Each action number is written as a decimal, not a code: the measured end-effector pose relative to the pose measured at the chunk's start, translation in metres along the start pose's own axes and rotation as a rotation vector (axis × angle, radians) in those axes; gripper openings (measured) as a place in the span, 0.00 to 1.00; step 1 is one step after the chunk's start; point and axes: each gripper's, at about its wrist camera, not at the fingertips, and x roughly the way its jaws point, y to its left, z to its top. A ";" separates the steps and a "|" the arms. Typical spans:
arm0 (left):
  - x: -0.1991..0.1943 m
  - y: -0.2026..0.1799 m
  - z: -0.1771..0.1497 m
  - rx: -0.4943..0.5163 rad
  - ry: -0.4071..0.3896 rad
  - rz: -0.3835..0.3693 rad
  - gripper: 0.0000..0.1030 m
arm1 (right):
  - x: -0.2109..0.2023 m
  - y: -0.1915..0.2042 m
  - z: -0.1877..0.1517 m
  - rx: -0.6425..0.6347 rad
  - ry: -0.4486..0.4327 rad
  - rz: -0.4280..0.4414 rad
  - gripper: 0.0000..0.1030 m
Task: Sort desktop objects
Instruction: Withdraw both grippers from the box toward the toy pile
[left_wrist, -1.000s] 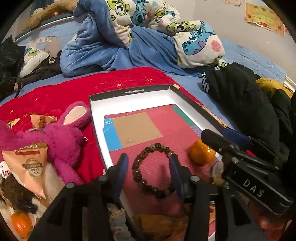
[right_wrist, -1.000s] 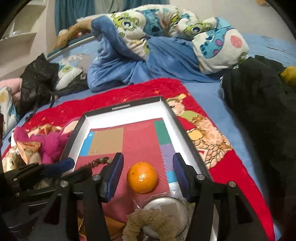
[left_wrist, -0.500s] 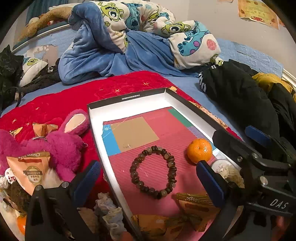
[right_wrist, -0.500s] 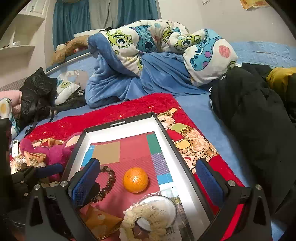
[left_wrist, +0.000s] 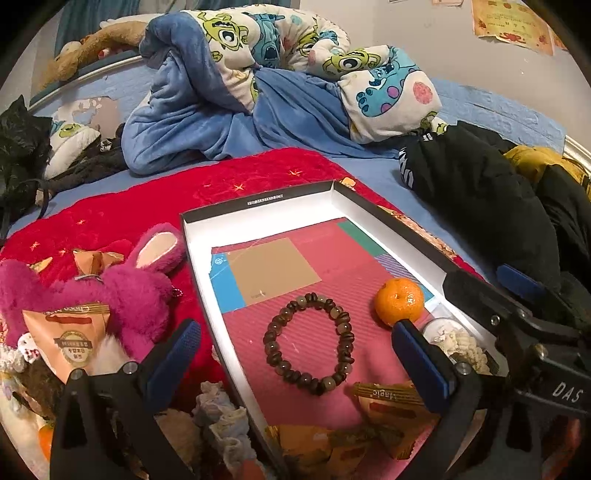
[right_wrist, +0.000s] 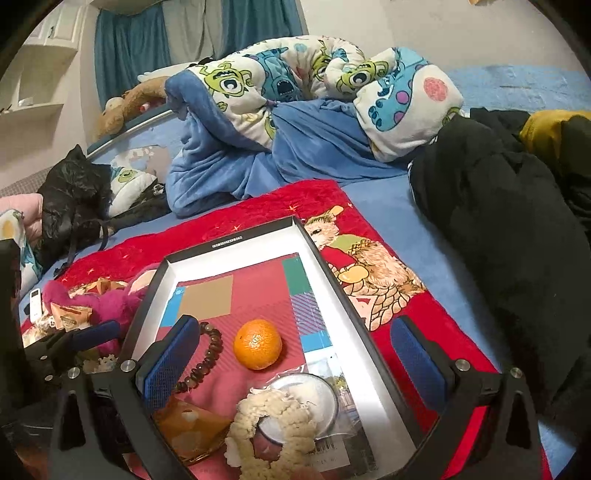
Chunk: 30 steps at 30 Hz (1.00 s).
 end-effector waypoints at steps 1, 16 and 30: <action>-0.001 -0.002 0.001 0.011 -0.002 0.012 1.00 | -0.001 0.000 0.000 0.001 -0.003 -0.012 1.00; -0.059 0.000 0.018 0.038 -0.040 0.046 1.00 | -0.028 0.014 0.023 -0.002 -0.058 -0.010 1.00; -0.170 0.112 0.002 -0.062 -0.076 0.200 1.00 | -0.075 0.123 0.042 -0.060 -0.066 0.132 1.00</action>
